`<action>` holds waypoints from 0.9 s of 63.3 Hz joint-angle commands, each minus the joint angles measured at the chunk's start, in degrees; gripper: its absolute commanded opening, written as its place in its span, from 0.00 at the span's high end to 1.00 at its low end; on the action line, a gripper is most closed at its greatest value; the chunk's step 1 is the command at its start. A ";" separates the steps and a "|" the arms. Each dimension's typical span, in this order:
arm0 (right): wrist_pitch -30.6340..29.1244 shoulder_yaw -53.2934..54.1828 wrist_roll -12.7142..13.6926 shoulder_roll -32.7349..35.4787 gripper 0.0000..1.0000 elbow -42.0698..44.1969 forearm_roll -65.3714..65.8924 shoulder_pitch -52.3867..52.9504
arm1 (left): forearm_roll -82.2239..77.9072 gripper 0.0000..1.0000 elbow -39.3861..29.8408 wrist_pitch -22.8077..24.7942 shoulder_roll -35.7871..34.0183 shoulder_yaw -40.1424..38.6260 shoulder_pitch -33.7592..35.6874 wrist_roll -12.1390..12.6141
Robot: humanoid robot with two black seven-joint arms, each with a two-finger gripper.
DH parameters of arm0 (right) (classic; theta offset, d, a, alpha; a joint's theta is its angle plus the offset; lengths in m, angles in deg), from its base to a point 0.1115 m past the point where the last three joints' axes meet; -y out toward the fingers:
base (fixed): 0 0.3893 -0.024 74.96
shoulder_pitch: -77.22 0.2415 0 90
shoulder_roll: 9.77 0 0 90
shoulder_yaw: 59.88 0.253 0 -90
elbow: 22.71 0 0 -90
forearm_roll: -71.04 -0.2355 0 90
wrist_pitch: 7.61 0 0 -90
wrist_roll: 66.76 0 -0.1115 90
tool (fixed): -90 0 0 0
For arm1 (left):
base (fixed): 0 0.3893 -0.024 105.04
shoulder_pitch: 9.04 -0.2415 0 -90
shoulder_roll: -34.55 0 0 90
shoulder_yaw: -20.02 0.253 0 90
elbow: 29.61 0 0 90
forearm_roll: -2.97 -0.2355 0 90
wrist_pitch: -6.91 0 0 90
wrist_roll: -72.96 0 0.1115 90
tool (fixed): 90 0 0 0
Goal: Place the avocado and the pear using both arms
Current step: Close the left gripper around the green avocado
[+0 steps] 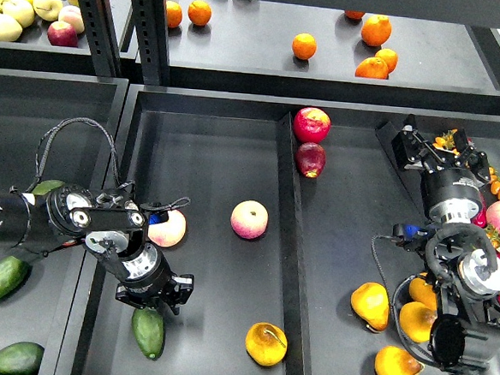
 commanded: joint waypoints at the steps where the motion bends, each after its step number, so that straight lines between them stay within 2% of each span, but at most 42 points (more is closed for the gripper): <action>1: 0.00 -0.18 0.00 0.00 0.00 0.00 0.00 -0.10 | -0.23 0.19 0.00 -0.01 0.02 0.24 0.57 0.00; 14: 0.00 -0.26 0.00 0.00 0.00 0.00 0.00 -0.10 | -0.23 0.02 -0.26 -0.01 0.02 1.29 2.07 0.00; 57: -0.62 -0.26 0.09 0.00 0.00 0.00 0.00 -0.54 | 0.21 0.02 -0.26 -0.01 -0.77 5.25 1.10 0.00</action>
